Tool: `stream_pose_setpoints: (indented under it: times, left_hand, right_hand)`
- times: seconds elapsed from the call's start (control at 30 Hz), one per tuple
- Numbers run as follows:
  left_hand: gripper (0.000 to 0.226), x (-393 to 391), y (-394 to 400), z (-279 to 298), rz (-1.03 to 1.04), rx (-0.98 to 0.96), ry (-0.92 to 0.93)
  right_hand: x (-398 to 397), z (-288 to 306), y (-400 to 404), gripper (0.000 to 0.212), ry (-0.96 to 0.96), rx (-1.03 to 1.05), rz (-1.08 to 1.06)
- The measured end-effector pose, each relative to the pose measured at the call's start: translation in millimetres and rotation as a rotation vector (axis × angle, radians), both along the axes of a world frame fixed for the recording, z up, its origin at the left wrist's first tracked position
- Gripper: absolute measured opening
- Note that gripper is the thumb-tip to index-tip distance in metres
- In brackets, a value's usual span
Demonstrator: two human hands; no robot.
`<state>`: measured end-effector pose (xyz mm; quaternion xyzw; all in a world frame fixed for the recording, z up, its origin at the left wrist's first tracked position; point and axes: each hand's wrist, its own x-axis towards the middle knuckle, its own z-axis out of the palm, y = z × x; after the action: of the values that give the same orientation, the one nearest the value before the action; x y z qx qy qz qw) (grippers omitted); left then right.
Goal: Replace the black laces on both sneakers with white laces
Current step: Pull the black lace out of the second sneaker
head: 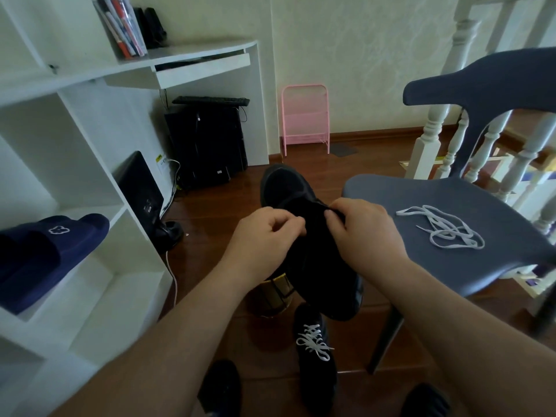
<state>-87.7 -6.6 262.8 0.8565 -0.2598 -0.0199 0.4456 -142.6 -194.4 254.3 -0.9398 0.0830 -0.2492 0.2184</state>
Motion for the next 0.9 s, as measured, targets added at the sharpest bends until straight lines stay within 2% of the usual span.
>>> stream_pose_setpoints:
  times: [0.1,0.2,0.3,0.37,0.4,0.47,0.5,0.53,0.6,0.7,0.77,0.83,0.9]
  left_hand:
    - [0.023,-2,-7,-1,0.154,0.086,-0.202]
    - [0.027,-3,-13,-4,0.173,0.079,-0.264]
    - [0.018,-4,-17,-4,0.211,0.064,-0.288]
    - [0.018,-3,-16,2,0.158,-0.042,-0.17]
    - [0.021,-2,-13,6,0.083,-0.185,-0.031]
    - [0.018,-3,-2,15,-0.187,-0.531,0.291]
    - [0.015,-6,5,19,-0.314,-0.631,0.415]
    - [0.013,-8,10,21,-0.382,-0.644,0.475]
    - [0.016,-6,14,17,-0.336,-0.457,0.412]
    - [0.036,1,9,9,-0.054,-0.16,0.198]
    - [0.035,2,2,5,0.088,-0.076,0.015]
    - [0.03,-2,-6,2,0.146,-0.015,-0.156]
    - [0.028,-5,-15,-1,0.178,0.053,-0.246]
  right_hand:
    - [-2,2,7,0.024,-0.041,-0.016,0.037]
    - [-4,5,15,0.023,-0.061,-0.044,0.097]
    - [-3,3,19,0.022,-0.082,-0.057,0.126]
    - [0,0,13,0.023,-0.075,-0.042,0.093]
    - [3,0,7,0.024,-0.067,-0.02,0.058]
    - [5,3,-8,0.024,-0.039,0.043,-0.005]
    - [5,4,-14,0.024,-0.028,0.066,-0.017]
    - [4,4,-16,0.024,-0.027,0.073,-0.017]
    - [2,3,-15,0.024,-0.043,0.06,-0.004]
    - [1,-1,-7,0.025,-0.077,0.053,0.012]
    - [0,-3,-1,0.025,-0.099,0.04,0.025]
    - [-1,-3,6,0.024,-0.138,0.004,0.066]
    - [-2,-3,13,0.024,-0.156,-0.026,0.114]
